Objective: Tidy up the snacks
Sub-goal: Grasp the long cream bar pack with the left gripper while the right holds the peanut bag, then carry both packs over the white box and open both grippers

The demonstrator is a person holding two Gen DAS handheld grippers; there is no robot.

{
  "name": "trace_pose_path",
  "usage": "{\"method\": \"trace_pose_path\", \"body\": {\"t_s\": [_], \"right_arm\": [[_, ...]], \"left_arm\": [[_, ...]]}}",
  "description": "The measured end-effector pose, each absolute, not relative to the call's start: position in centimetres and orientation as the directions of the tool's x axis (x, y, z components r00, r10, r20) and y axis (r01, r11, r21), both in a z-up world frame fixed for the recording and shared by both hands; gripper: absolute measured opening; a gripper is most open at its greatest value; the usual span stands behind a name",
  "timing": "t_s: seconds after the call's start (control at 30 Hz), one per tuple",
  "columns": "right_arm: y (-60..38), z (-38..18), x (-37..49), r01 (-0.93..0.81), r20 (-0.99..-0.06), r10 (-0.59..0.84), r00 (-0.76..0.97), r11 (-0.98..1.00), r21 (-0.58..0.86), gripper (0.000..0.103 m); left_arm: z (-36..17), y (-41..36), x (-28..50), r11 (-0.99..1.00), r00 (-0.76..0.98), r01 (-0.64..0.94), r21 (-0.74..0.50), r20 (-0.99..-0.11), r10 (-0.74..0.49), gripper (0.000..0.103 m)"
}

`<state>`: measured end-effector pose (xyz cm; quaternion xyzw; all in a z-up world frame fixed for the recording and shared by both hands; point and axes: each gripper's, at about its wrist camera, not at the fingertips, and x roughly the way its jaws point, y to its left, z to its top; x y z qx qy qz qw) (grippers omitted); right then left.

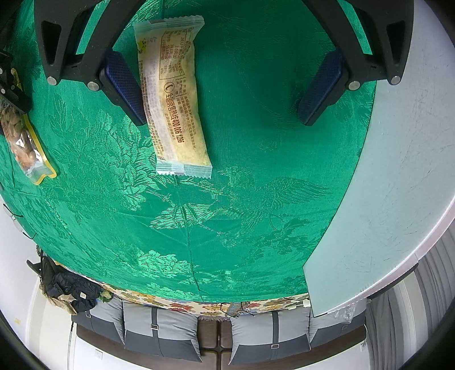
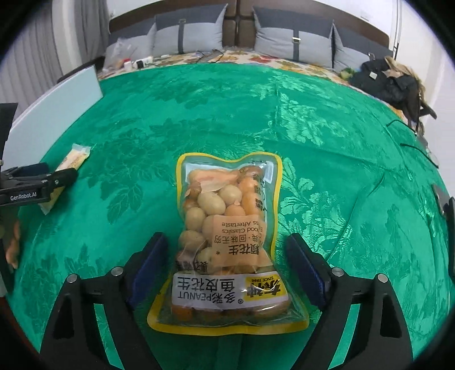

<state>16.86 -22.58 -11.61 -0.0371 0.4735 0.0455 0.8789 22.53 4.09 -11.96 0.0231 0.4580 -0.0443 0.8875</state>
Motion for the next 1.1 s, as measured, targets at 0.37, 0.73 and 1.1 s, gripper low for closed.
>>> {"method": "trace_pose_path", "body": {"t_s": [0.37, 0.73, 1.1], "right_arm": [[-22.6, -11.6, 17.0, -0.114, -0.836, 0.044, 0.547, 0.993, -0.022, 0.09], [-22.6, -11.6, 17.0, -0.114, -0.837, 0.043, 0.546, 0.993, -0.023, 0.09], [-25.0, -8.6, 16.9, -0.144, -0.9, 0.187, 0.394, 0.98, 0.14, 0.06]], "left_arm": [[-11.9, 4.1, 22.5, 0.995, 0.577, 0.1, 0.0, -0.815, -0.058, 0.103], [-11.7, 3.9, 22.8, 0.996, 0.523, 0.092, 0.001, -0.851, -0.048, 0.103], [-9.8, 3.0, 20.5, 0.985, 0.436, 0.171, -0.039, -0.893, -0.111, 0.016]]}}
